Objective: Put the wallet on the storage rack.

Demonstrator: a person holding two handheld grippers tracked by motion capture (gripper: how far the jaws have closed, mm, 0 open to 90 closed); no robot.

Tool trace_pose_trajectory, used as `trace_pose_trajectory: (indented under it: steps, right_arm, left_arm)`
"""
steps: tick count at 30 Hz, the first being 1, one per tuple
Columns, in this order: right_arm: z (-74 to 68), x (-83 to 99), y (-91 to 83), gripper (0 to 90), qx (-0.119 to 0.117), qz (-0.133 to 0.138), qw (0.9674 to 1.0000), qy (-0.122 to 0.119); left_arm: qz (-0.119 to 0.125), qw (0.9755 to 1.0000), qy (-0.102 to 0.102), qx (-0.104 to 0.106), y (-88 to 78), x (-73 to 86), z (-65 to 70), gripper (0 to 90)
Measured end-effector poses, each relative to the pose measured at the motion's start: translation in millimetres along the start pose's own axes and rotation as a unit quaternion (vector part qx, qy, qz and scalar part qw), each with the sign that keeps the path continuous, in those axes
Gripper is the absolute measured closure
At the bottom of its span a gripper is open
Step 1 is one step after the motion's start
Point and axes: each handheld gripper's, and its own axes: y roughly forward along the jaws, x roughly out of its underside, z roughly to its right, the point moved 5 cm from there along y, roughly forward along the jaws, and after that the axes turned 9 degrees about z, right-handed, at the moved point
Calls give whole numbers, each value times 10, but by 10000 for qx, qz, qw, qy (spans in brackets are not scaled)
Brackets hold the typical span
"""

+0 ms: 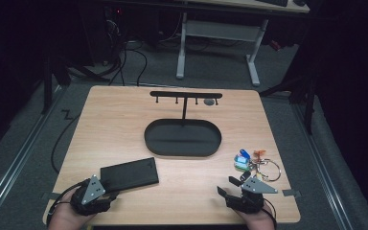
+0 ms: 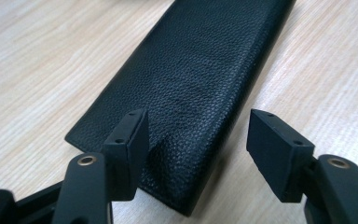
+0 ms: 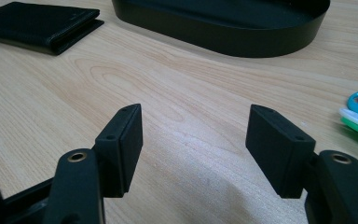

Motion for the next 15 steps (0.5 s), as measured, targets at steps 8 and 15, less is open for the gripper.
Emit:
trace_pose_trajectory:
  steps: [8,15]
  right_arm:
    - [15,2,-30,368,41,39,10000,38]
    - [1,1,-20,368,33,18,10000,11]
  left_arm:
    - [4,9990,391,-213,76,18,44,388]
    - [1,9964,774,-344,98,-4,74,504]
